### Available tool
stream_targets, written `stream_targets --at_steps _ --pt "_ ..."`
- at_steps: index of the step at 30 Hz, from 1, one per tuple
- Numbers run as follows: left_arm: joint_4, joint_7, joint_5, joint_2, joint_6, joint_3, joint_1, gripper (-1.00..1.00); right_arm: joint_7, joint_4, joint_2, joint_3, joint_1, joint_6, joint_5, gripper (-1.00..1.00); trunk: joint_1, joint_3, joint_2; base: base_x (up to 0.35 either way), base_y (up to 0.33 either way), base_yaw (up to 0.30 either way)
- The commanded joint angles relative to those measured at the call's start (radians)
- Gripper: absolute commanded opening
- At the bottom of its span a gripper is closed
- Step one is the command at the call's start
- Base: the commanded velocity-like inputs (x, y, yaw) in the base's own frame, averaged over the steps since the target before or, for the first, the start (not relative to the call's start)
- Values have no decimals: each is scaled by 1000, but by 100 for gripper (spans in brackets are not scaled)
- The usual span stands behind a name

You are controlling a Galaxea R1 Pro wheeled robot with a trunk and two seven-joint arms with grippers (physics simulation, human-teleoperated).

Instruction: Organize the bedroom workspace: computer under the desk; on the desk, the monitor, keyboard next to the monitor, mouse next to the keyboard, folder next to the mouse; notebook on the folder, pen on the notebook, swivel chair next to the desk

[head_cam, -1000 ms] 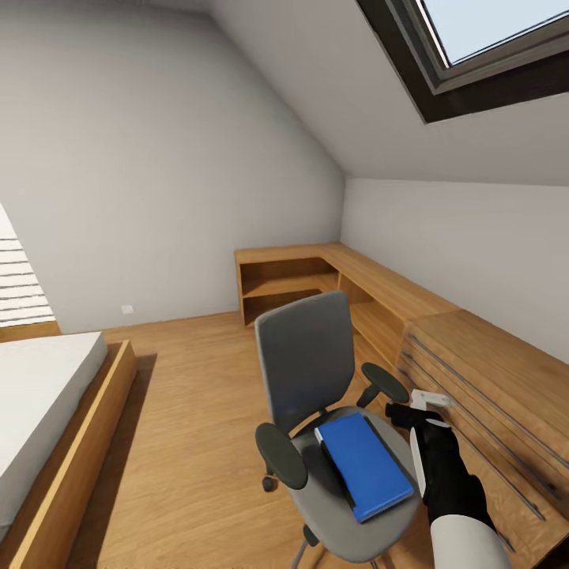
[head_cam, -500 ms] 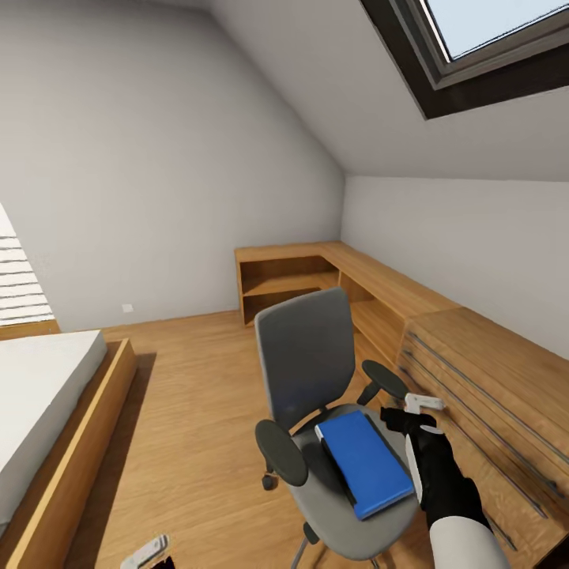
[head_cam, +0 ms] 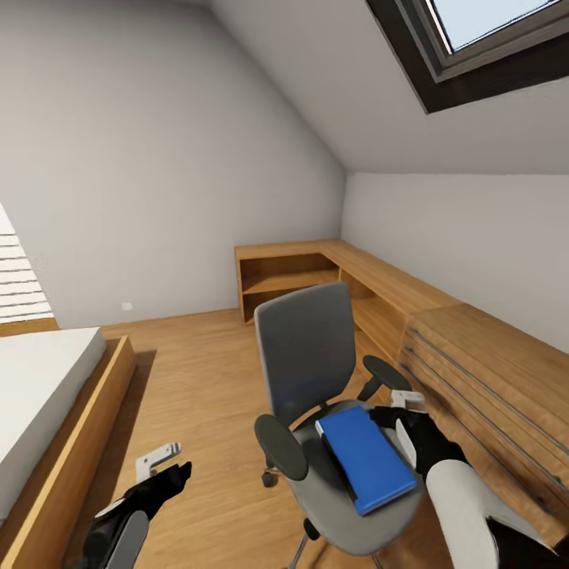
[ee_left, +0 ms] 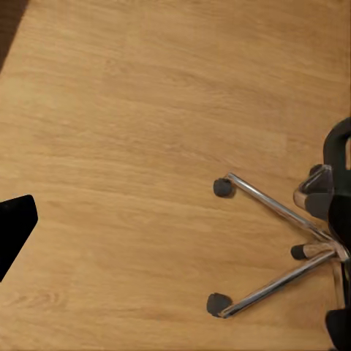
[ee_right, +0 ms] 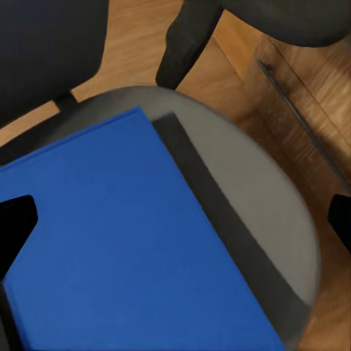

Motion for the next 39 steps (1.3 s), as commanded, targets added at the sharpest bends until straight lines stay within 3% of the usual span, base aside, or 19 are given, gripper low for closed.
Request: stream_targets --at_steps 1,3,6,8,13,17,20,26,33,39 --pt "-24 8 16 -1 23 11 -1 100 2 22 -7 -5 -14 -4 6 100 4 -4 -8 0 0 0" --pt "-84 8 41 -3 75 40 -1 100 2 76 -25 -6 -46 -33 5 100 12 -11 -22 0 0 0" --pt "-182 7 161 -3 154 85 -1 100 6 126 -44 -17 -75 -78 -11 100 23 -20 -43 0 0 0" --pt "-189 8 184 -5 160 88 -1 100 25 130 -45 -24 -78 -103 -39 100 31 -26 -57 0 0 0" --pt "-170 7 200 -2 162 93 -1 100 101 130 -47 -29 -79 -187 -91 100 50 -42 -92 0 0 0" --pt "-160 6 203 1 161 98 -1 100 135 133 -44 -32 -80 -208 -103 100 54 -45 -99 0 0 0" --pt "-159 7 203 1 161 98 -1 100 139 134 -45 -32 -80 -210 -105 100 54 -45 -99 0 0 0" --pt "-158 8 203 -1 159 97 -1 100 144 132 -46 -33 -79 -211 -107 100 77 -64 -141 0 0 0" --pt "-158 8 204 -4 159 95 -1 100 144 125 -47 -33 -78 -192 -186 100 104 -86 -190 0 0 0" --pt "-154 8 204 -6 159 94 -1 100 146 114 -49 -32 -78 -146 -203 100 127 -105 -232 0 0 0"
